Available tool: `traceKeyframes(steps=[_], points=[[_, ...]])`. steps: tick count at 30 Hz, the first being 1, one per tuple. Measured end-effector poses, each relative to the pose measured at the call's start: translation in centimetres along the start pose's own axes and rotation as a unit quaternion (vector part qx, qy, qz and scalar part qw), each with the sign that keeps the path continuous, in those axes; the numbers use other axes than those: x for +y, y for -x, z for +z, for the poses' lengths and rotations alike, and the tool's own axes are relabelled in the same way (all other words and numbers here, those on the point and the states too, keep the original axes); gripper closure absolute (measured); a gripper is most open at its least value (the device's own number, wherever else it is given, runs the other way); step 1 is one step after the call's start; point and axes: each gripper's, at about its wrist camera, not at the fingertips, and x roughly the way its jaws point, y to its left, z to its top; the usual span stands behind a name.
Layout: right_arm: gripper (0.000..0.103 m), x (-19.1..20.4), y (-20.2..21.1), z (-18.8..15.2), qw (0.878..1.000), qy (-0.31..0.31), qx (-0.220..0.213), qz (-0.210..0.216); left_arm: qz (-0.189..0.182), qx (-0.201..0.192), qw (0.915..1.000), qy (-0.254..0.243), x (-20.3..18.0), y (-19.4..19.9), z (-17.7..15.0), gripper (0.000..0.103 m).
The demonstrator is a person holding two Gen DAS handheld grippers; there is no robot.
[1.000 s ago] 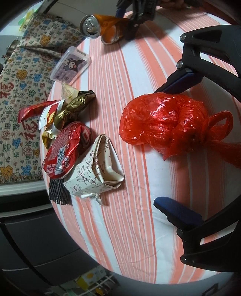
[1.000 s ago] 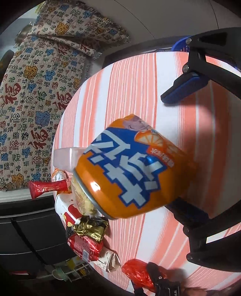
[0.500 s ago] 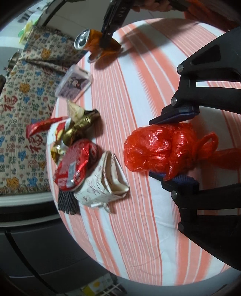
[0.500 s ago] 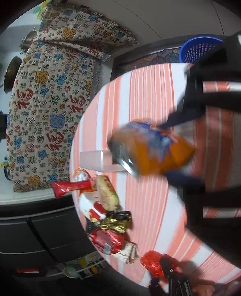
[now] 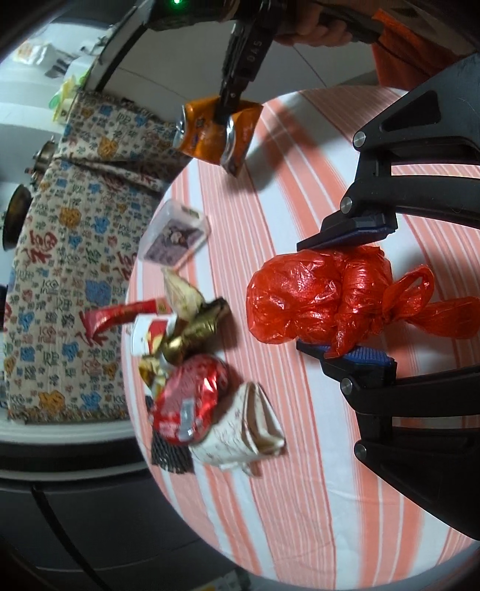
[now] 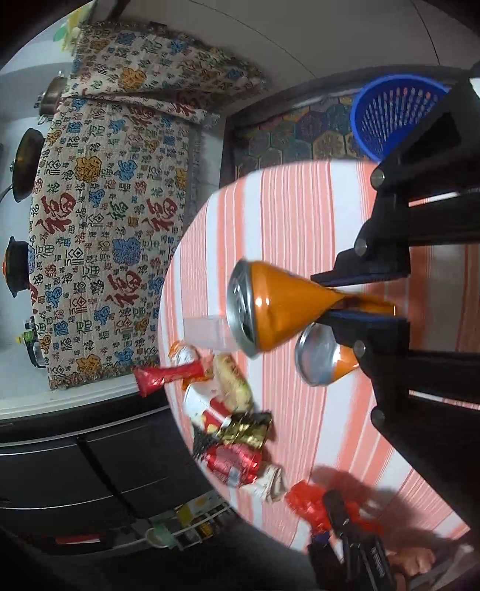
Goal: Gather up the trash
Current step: 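Carry the red bag and orange can over the blue wastebasket with both tools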
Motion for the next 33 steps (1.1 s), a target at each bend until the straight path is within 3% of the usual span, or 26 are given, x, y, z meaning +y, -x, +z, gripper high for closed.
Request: traceKeyframes(steps=[6,13,22,28,33], points=[[0.091,-1.7,0.8,-0.6,1.000,-0.020,-0.005,0.016,-0.015,0.005,0.9998,0.015,-1.1,-0.6,0.5,0.058],[0.091,-3.8,3.0,-0.7,0.999,-0.035,-0.025,0.017,-0.052,0.016,0.9984,-0.015,-5.8,-1.1,1.9,0.058],[0.091,-11.7,7.6,-1.6,0.995,-0.086,-0.033,-0.041,-0.124,0.006,0.9890,-0.080,-16.4,-2.4,5.4,0.058],[0.091,-17.7,9.5,-2.9,0.991,-0.102,-0.007,-0.090,-0.183,0.024,0.9787,-0.090,-23.2,-5.8,7.3,0.058],[0.091,-23.7,8.6,-4.8,0.982,-0.150,0.016,-0.117,-0.219,0.045,0.9696,-0.100,-28.5,-9.6,7.9,0.057]])
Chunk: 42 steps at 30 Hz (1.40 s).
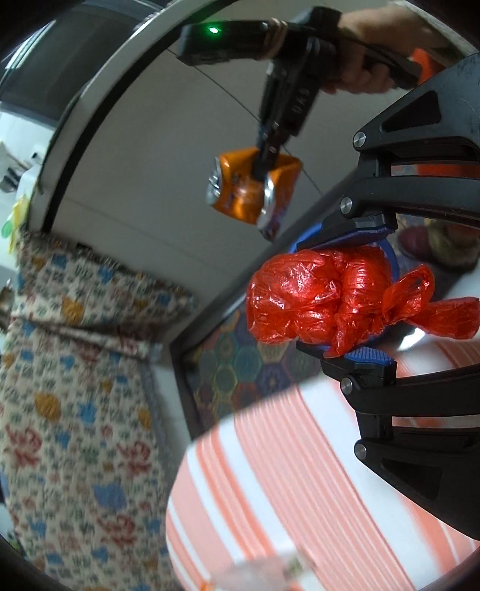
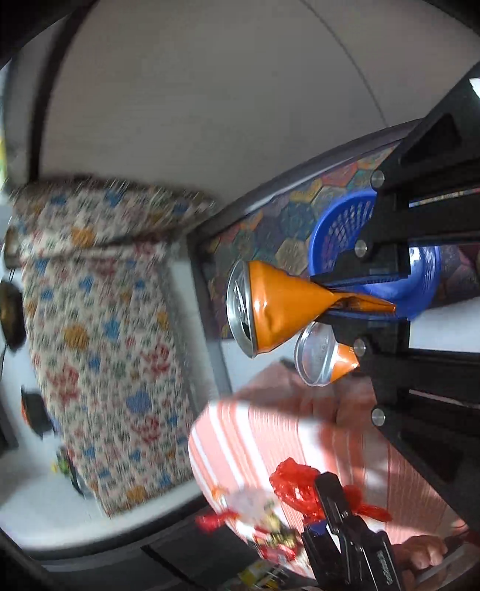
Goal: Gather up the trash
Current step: 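Carry the red bag and orange can over the blue wastebasket with both tools, then open both tools to drop the bag and can into the wastebasket, then move both tools back over the table toward the remaining trash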
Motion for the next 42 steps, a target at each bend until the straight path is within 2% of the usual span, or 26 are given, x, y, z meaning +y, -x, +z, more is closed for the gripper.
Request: traceKeyframes(steps=[7,18,21,23,25,27,32,34,37,39,42], points=[[0.091,-5.7,-4.1,-1.6,0.997,-0.066,0.037,0.004,-0.015,0.045,0.9989,-0.007,-2.4,-7.1,0.4,0.057],[0.091,-10.1,-8.3,-2.4,0.990,-0.119,0.073,-0.005,-0.023,0.067,0.9971,-0.028,-4.0,-12.5,0.3,0.055],[0.090,-10.9,-8.8,-2.6,0.988,-0.130,0.078,-0.006,-0.024,0.064,0.9972,-0.032,-4.2,-12.7,0.2,0.041],[0.088,-11.2,-9.3,-2.7,0.987,-0.138,0.081,-0.002,-0.016,0.054,0.9977,-0.037,-4.3,-12.9,0.1,0.020],[0.087,-11.5,-9.8,-2.8,0.986,-0.145,0.082,0.001,-0.011,0.044,0.9981,-0.041,-4.4,-12.9,0.0,0.015],[0.080,-11.8,-10.2,-2.9,0.985,-0.148,0.089,0.000,-0.011,0.046,0.9980,-0.042,-4.2,-13.3,0.1,0.014],[0.066,-11.9,-10.1,-2.6,0.985,-0.150,0.084,-0.001,-0.005,0.038,0.9986,-0.036,-3.7,-12.7,0.0,0.013],[0.065,-11.8,-9.5,-2.5,0.986,-0.148,0.077,-0.003,-0.001,0.027,0.9992,-0.030,-3.5,-11.5,0.0,0.013],[0.060,-10.8,-8.0,-1.8,0.990,-0.126,0.055,-0.013,0.010,0.003,0.9996,-0.027,-3.4,-8.4,-0.1,0.010],[0.049,-9.6,-6.5,-1.1,0.994,-0.104,0.028,-0.025,0.030,-0.026,0.9989,-0.023,-3.2,-5.1,-0.4,0.007],[0.047,-7.6,-4.2,-0.5,0.997,-0.070,-0.010,-0.032,0.075,-0.057,0.9955,-0.012,-2.6,-0.7,-1.0,0.004]])
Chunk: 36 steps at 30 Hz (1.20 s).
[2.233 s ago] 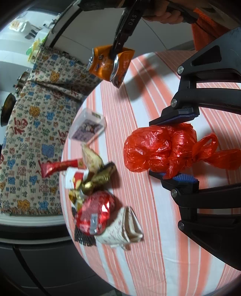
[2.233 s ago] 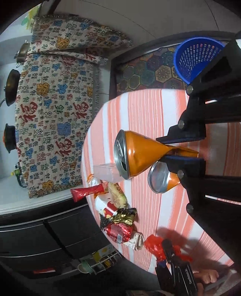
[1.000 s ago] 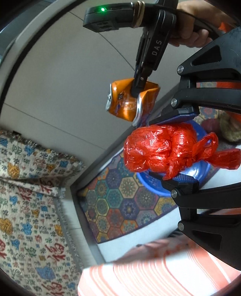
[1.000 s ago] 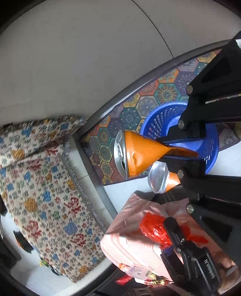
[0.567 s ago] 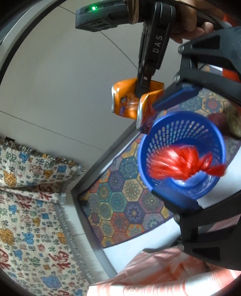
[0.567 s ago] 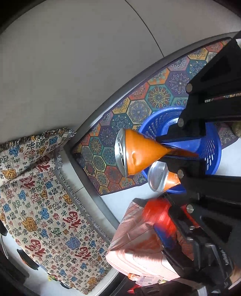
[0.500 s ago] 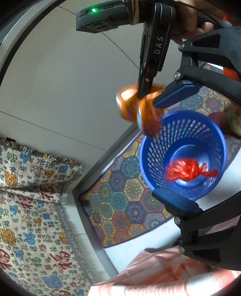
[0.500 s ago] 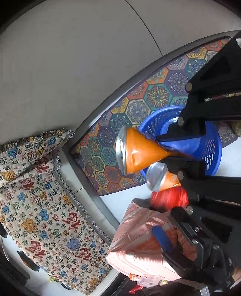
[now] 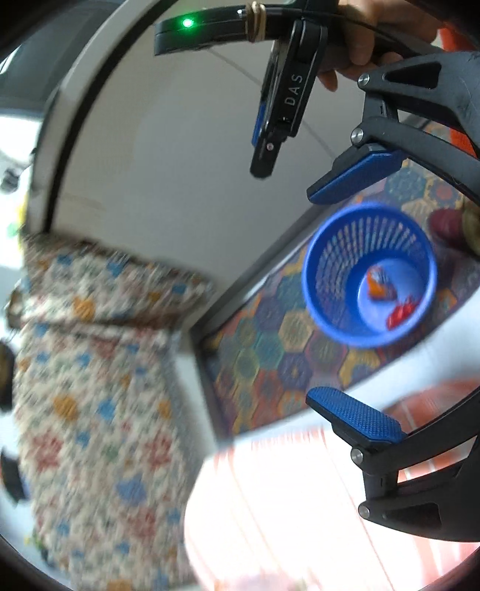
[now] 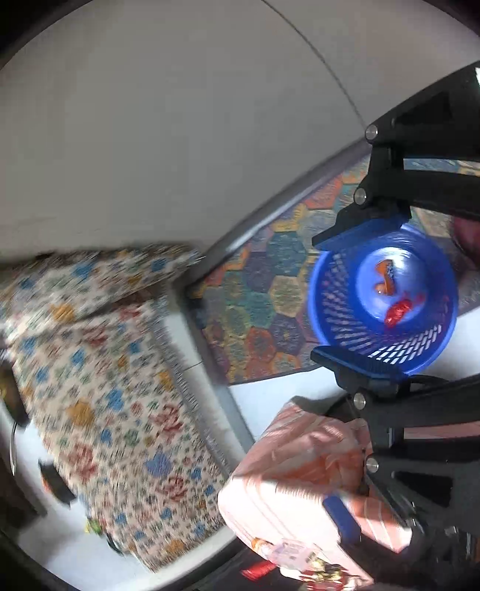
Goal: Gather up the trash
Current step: 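Move both tools back over the table toward the remaining trash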
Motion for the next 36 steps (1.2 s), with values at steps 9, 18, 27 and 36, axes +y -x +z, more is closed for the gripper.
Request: traceKeyframes(steps=[9,18,27,36], points=[[0.040,10.3,6.1,-1.6,0.992,0.093,-0.053,0.069,0.117,-0.022,0.9922,0.034,5.2,8.7,-1.5,0.003],[0.038,20.9,7.5,-3.8,0.974,0.171,-0.076,0.127,0.206,-0.028,0.9755,0.072,11.1,14.3,-3.6,0.002],[0.035,28.5,6.4,-7.0,0.956,0.242,-0.061,0.157,0.268,-0.031,0.9566,0.110,16.2,17.7,-6.2,0.002],[0.035,34.0,4.2,-9.8,0.940,0.297,-0.032,0.163,0.288,-0.018,0.9480,0.133,19.7,18.2,-8.2,0.002]])
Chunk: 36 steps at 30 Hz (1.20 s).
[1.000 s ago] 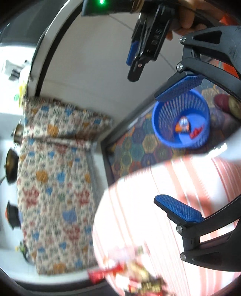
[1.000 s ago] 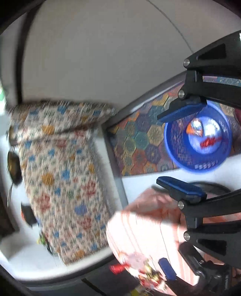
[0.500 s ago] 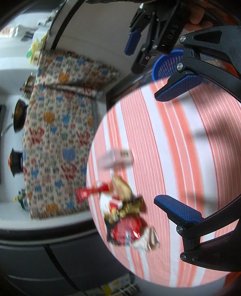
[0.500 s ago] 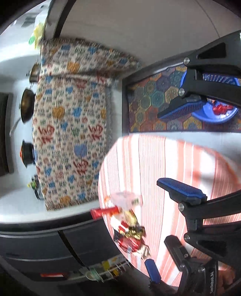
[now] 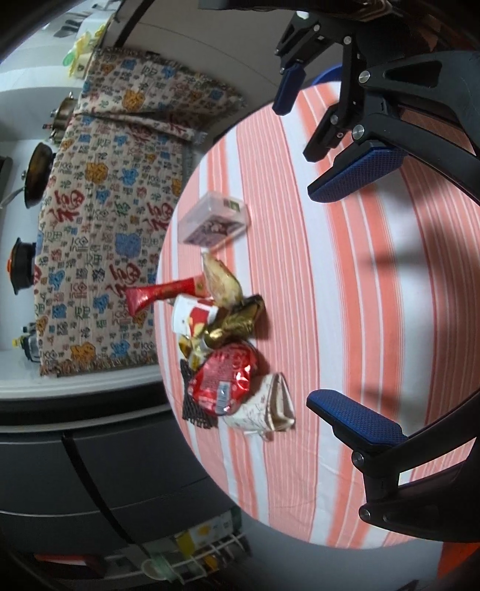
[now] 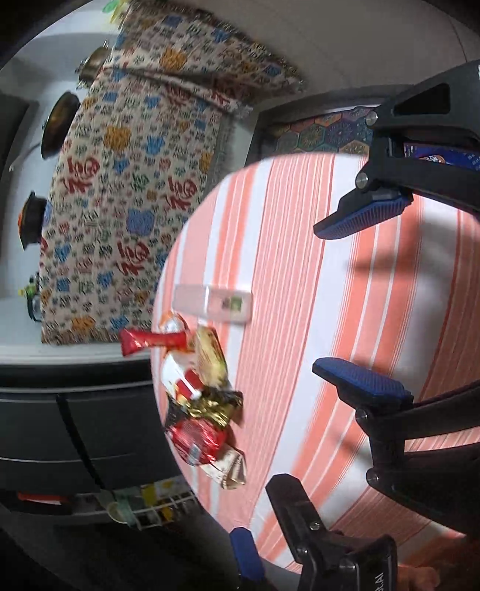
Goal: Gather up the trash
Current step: 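Move both tools back over the table toward the remaining trash, then grasp the white floral paper cup with the left tool while the right tool grasps the clear box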
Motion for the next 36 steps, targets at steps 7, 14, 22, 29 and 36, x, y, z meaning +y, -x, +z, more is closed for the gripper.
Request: traceKeyframes(steps=[7,14,22,29,36], points=[[0.035,2.0,-2.2,0.1,1.000,0.019,0.021,0.000,0.010,0.022,0.9997,0.008,2.0,-2.2,-0.8,0.001],[0.035,3.4,-4.7,0.3,0.998,0.025,0.049,-0.004,0.028,0.058,0.9977,0.022,5.0,-5.0,-2.1,0.001],[0.033,4.3,-6.4,1.1,0.998,0.021,0.059,-0.006,0.026,0.102,0.9934,0.045,7.4,-7.3,-2.9,0.001],[0.022,2.5,-7.8,2.0,0.997,-0.020,0.077,-0.002,0.023,0.104,0.9938,0.032,8.0,-7.7,-2.5,0.000],[0.018,1.9,-8.3,2.2,0.996,-0.027,0.079,-0.004,0.002,0.105,0.9944,0.012,10.7,-8.4,-2.0,0.000]])
